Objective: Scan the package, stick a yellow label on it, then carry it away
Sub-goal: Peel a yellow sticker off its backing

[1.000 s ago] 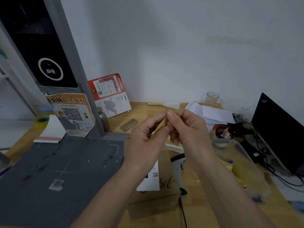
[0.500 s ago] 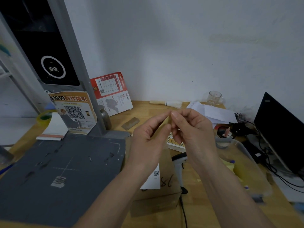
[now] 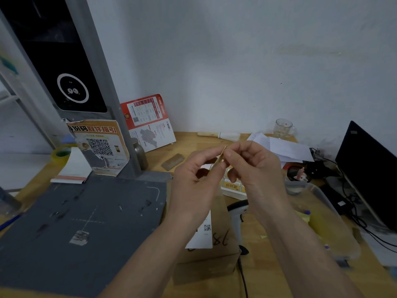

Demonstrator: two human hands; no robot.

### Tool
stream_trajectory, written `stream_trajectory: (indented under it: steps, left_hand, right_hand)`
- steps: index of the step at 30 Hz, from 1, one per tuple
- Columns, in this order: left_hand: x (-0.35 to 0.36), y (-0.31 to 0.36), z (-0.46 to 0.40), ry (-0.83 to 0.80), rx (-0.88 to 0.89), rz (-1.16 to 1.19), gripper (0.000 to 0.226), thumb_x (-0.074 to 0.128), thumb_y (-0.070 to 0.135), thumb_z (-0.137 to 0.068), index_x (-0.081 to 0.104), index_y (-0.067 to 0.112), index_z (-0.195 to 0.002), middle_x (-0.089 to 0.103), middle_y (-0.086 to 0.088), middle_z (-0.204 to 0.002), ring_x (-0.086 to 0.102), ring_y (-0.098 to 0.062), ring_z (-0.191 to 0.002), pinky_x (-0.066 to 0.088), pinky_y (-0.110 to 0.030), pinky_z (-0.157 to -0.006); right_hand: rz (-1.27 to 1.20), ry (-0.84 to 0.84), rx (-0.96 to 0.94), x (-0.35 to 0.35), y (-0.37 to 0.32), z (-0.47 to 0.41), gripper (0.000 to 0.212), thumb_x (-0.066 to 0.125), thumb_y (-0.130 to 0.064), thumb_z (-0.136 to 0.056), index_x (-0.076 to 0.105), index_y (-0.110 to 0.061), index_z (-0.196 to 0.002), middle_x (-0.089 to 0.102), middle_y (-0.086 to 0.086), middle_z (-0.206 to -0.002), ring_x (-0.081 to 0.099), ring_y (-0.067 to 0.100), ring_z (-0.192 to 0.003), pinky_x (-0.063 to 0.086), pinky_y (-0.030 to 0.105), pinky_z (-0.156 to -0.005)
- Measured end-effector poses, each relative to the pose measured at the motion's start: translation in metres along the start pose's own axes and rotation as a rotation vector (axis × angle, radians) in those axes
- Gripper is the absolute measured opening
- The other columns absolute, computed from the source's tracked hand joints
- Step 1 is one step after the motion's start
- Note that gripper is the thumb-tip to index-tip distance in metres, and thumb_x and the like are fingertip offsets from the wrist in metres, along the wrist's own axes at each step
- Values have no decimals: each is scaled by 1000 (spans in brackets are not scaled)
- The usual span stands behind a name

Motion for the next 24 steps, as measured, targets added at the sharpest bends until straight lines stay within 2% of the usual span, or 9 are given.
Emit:
stream_trajectory:
  steps: [3, 6, 9, 14, 16, 21, 24]
  left_hand:
    - [-2, -2, -2, 49, -16, 33, 21, 67, 10, -85, 73, 24, -99, 74, 3, -94, 68, -12, -90, 56, -18, -77]
    - [-6, -1, -5, 139, 8, 30, 15, 70, 8, -81, 74, 22, -85, 75, 4, -80, 67, -5, -77, 53, -14, -68]
    - [-7, -1, -7, 193, 41, 28, 13, 71, 5, -80, 74, 18, -81, 73, 5, -74, 66, 0, -70, 51, -10, -63]
    - [-8, 1, -4, 247, 166, -20, 18, 70, 1, -79, 75, 17, -87, 73, 0, -86, 69, -7, -81, 53, -13, -71]
    - [-11, 1, -4, 266, 195, -47, 18, 72, 3, -78, 75, 18, -87, 72, 1, -87, 68, -7, -83, 53, -15, -73]
    - [-15, 0, -6, 276, 156, -80, 17, 75, 9, -77, 77, 22, -88, 76, 7, -84, 69, -8, -87, 55, -23, -79]
    - [-15, 0, -6, 278, 144, -84, 18, 75, 11, -76, 77, 25, -88, 76, 9, -84, 69, -9, -87, 55, -25, -78]
  right_hand:
    - [59, -3, -22, -1, 1, -1, 5, 67, 1, -81, 68, -4, -81, 66, 3, -68, 52, 11, -52, 47, 22, -52]
    - [92, -15, -20, 1, 4, -2, 8, 68, 0, -79, 71, -6, -82, 68, 7, -74, 55, 12, -56, 50, 25, -57]
    - [74, 28, 3, 2, 8, -1, 6, 65, -2, -82, 70, -6, -84, 70, 12, -77, 60, 16, -61, 53, 25, -60]
    - [-73, 8, 156, 10, 17, 1, 17, 59, -13, -90, 69, 0, -91, 71, 20, -87, 69, 28, -82, 58, 36, -74]
    - [-122, -2, 174, 12, 16, 0, 19, 59, -16, -89, 70, 0, -90, 71, 18, -86, 69, 27, -83, 57, 37, -78]
    - [-193, 2, 171, 13, 13, -1, 24, 69, -26, -71, 72, -5, -83, 71, 14, -83, 69, 23, -80, 56, 35, -77]
    - [-178, 2, 161, 14, 12, -1, 31, 71, -26, -68, 71, -1, -86, 71, 16, -84, 69, 28, -84, 57, 41, -83]
Point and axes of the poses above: each hand's wrist, its own z-axis away from the middle knuckle, its own x-axis out of the palm, y = z × x, the point moved 4 cm from there along -z, towards the middle knuckle
